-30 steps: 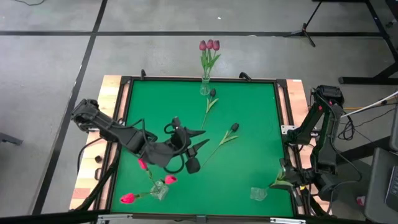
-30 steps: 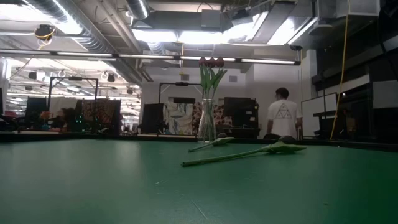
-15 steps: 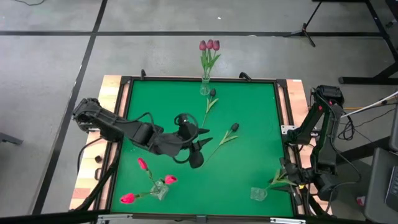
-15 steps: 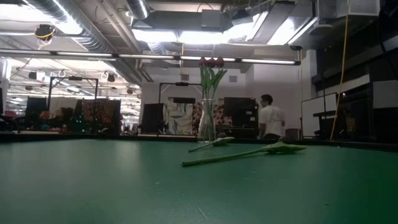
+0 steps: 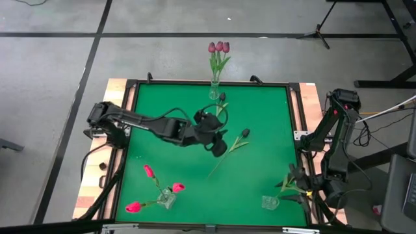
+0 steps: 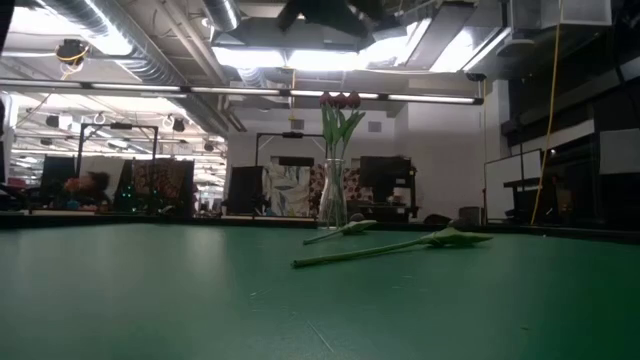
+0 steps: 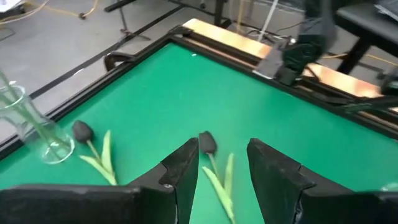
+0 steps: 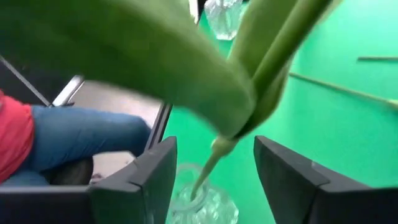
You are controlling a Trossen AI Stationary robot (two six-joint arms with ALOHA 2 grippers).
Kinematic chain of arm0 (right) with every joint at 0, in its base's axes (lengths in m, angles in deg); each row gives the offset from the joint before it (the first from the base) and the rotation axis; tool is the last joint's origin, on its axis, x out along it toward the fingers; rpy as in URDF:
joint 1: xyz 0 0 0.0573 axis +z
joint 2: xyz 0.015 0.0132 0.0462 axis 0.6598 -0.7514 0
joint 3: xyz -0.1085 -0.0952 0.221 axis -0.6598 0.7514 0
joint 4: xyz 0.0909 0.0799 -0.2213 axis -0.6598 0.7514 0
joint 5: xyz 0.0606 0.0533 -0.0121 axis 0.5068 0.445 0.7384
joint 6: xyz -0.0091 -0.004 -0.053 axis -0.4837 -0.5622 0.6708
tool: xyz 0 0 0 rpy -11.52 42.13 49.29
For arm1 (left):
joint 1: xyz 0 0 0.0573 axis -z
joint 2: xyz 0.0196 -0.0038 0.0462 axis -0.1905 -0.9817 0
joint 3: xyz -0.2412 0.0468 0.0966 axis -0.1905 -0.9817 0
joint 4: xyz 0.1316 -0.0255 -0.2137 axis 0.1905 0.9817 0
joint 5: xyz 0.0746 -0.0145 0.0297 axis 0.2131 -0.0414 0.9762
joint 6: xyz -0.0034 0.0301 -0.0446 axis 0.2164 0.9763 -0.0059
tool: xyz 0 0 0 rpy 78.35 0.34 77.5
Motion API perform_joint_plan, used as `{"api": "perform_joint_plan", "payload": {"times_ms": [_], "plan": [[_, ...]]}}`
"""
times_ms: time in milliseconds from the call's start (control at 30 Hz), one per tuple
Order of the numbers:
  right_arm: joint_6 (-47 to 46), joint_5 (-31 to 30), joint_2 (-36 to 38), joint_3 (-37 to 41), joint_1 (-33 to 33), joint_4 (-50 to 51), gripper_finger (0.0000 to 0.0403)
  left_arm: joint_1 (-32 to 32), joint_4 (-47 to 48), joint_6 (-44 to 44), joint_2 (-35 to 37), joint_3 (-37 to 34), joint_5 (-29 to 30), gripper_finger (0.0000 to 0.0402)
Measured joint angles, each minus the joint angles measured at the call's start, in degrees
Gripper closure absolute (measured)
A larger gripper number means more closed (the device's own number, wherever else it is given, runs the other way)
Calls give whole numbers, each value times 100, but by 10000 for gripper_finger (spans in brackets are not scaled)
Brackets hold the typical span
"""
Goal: Sort flowers into vase by color
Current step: Put the top black tulip into the bottom right transparent vase
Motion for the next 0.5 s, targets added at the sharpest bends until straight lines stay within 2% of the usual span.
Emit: {"api": "perform_joint_plan", "payload": {"times_ms": [267,500], "plan": [[-12,410,101,0,-120,212,169,-163,10,-135,-29,0,-9,266],[-154,753,829,-2,-118,727,169,-214,44,-140,-125,0,-239,266]]}}
